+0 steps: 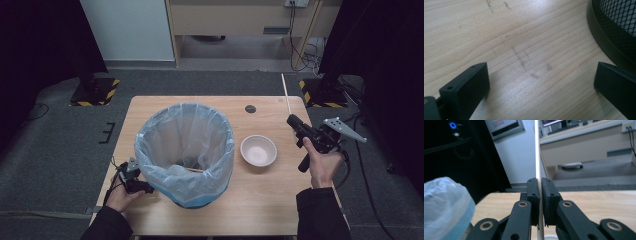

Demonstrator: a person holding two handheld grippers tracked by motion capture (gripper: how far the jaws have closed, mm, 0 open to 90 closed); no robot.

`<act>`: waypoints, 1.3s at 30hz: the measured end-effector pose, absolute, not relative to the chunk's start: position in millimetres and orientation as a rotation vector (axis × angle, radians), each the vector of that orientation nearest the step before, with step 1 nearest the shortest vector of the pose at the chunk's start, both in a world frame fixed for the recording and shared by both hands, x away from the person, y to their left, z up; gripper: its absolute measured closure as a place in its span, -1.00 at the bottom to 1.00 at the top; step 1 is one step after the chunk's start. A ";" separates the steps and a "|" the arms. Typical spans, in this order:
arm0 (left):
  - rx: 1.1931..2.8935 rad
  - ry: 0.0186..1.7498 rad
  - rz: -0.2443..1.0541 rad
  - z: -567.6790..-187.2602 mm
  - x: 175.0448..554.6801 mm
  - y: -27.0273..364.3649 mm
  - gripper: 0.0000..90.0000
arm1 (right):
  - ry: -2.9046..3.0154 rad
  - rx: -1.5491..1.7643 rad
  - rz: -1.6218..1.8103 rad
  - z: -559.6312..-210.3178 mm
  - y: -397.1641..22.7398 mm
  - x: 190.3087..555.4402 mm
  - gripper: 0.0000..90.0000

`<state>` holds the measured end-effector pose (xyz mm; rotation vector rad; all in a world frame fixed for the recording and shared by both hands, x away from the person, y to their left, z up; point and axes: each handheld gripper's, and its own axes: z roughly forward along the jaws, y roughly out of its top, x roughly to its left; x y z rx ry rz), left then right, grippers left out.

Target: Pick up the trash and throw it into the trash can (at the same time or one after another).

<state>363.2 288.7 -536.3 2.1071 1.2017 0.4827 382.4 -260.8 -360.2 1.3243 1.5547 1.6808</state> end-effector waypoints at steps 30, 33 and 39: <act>2.107 1.201 0.483 -536.3 363.2 288.7 -1.00 | 1.546 0.989 1.875 -297.7 -226.0 338.3 0.91; 2.107 1.201 0.483 -536.3 363.2 288.7 -1.00 | 1.553 0.964 1.891 -293.9 -222.0 334.6 0.91; 2.107 1.201 0.483 -536.3 363.2 288.7 -1.00 | 1.564 0.920 1.930 -288.0 -213.1 328.9 0.91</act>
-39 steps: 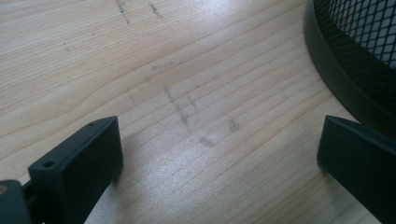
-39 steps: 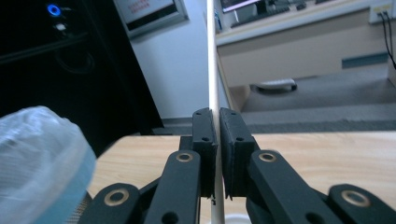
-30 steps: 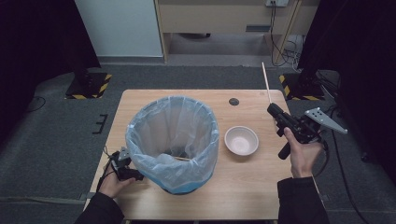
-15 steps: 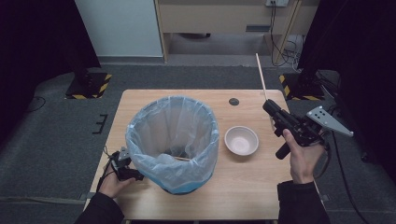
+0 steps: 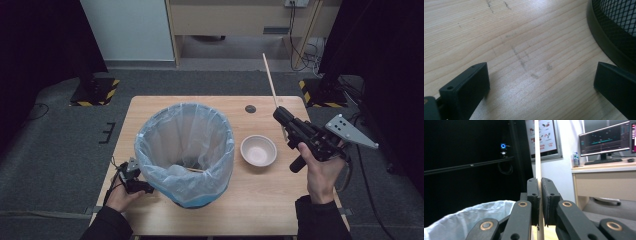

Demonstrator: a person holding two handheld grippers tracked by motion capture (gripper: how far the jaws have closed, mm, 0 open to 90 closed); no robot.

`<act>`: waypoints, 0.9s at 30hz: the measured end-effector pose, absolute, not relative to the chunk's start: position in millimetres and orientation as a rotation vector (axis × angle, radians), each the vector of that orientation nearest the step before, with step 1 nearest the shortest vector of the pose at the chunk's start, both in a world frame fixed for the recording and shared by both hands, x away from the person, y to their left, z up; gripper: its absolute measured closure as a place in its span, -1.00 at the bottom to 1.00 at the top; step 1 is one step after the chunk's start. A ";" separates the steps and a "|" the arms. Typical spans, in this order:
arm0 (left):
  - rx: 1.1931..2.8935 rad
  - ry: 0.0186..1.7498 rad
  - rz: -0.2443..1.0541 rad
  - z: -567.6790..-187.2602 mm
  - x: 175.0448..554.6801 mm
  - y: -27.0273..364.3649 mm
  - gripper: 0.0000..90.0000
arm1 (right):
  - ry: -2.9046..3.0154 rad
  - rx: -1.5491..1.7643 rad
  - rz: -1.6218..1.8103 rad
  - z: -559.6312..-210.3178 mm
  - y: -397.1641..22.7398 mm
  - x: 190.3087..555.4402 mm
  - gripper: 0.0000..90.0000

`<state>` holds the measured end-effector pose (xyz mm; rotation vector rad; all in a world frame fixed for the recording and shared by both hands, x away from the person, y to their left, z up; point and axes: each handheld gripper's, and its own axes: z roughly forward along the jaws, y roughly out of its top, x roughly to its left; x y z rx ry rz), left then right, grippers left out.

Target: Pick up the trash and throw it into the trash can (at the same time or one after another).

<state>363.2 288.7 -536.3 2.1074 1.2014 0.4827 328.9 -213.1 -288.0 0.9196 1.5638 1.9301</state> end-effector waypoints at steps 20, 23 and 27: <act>2.107 1.201 0.483 -536.3 363.2 288.7 -1.00 | 1.618 0.819 1.993 -275.1 -185.1 318.8 0.91; 2.107 1.201 0.483 -536.4 363.2 288.7 -1.00 | 1.625 0.801 2.004 -272.3 -178.6 319.0 0.91; 2.107 1.201 0.483 -536.4 363.2 288.7 -1.00 | 1.637 0.780 2.010 -268.8 -169.3 320.3 0.91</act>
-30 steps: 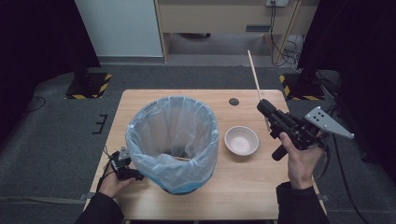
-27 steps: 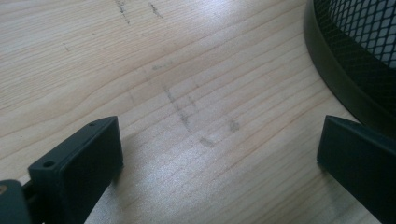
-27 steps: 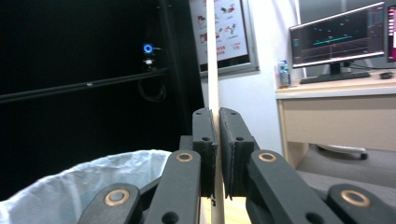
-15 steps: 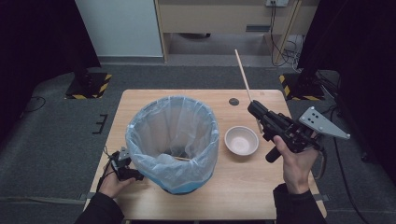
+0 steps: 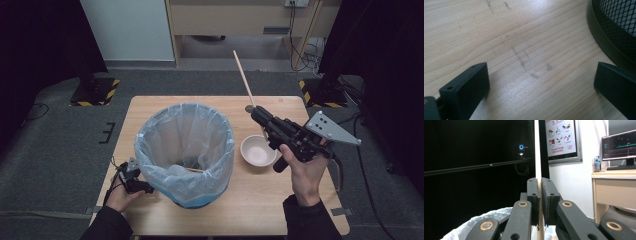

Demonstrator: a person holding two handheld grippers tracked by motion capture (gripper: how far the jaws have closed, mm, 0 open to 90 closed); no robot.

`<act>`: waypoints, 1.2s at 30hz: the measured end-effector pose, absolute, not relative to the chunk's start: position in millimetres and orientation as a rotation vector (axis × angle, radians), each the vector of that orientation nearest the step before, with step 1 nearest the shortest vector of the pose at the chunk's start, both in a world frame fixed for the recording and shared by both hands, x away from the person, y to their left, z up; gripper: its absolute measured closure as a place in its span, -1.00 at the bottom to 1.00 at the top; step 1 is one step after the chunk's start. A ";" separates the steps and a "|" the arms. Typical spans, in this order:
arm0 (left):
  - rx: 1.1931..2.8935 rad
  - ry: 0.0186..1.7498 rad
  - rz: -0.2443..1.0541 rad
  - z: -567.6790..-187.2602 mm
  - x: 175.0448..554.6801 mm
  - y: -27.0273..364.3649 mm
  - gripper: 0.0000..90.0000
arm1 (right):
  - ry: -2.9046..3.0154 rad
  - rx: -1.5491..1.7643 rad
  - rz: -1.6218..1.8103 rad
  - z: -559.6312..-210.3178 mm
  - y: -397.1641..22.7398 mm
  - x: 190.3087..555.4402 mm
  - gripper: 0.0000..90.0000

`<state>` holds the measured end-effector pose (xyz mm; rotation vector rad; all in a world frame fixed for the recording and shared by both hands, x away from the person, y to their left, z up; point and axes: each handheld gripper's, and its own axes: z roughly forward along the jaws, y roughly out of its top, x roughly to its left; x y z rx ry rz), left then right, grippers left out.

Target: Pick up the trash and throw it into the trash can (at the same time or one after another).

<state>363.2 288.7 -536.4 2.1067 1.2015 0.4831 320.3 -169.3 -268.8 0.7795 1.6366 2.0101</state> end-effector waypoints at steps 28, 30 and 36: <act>2.107 1.201 0.483 -536.3 363.2 288.8 -1.00 | 1.799 0.708 2.004 -274.7 -106.3 335.8 0.91; 2.107 1.201 0.483 -536.3 363.2 288.8 -1.00 | 1.807 0.708 2.024 -275.5 -102.4 335.9 0.91; 2.107 1.201 0.482 -536.3 363.2 288.8 -1.00 | 1.842 0.706 2.023 -281.4 -94.1 337.5 0.91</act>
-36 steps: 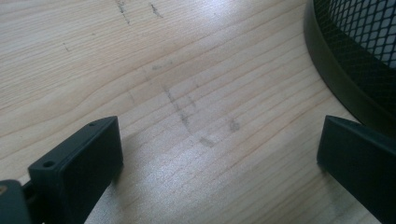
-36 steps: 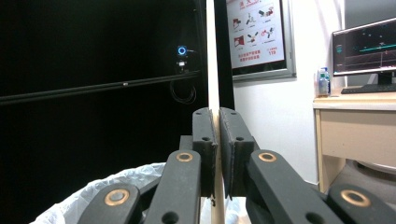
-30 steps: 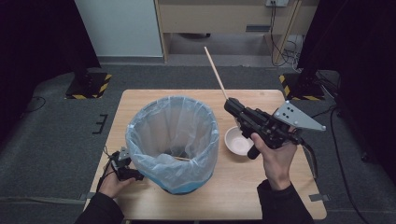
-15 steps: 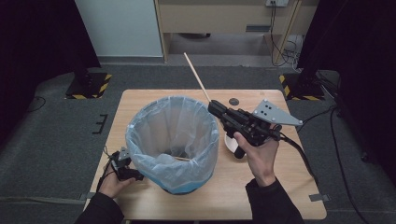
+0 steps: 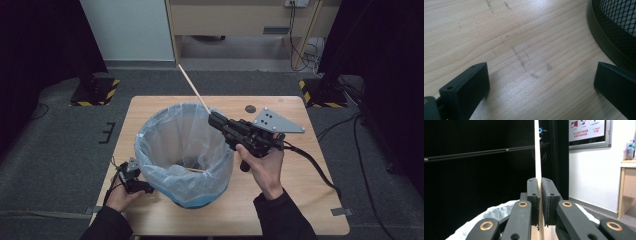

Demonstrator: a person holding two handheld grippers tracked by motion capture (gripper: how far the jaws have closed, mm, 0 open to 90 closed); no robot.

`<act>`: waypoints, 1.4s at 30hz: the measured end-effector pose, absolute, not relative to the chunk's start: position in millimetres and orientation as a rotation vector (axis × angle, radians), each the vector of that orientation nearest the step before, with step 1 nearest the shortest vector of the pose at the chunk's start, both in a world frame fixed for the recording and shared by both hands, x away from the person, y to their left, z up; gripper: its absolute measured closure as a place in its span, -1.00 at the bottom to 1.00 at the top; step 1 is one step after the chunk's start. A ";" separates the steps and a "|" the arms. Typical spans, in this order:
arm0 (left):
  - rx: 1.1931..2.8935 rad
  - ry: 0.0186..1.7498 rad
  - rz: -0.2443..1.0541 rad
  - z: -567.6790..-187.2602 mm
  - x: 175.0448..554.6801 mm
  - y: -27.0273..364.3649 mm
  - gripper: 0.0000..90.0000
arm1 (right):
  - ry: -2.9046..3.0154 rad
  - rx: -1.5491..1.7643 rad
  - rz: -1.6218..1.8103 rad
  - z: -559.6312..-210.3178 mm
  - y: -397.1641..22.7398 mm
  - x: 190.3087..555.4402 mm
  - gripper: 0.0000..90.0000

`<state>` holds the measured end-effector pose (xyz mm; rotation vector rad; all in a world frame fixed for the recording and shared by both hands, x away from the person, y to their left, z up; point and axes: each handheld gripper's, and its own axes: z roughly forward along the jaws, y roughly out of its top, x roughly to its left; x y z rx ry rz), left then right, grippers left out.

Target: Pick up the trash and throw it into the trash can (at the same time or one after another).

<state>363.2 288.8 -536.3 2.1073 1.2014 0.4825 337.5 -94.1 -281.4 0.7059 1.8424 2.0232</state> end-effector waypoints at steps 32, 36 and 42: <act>2.108 1.201 0.483 -536.3 363.2 288.8 -1.00 | 1.723 0.797 1.940 -270.3 -131.9 351.7 0.07; 2.107 1.202 0.483 -536.3 363.2 288.7 -1.00 | 1.674 0.856 1.893 -274.5 -157.6 354.2 0.01; 2.107 1.201 0.483 -536.3 363.2 288.7 -1.00 | 1.632 0.990 1.799 -302.4 -195.0 363.7 -0.04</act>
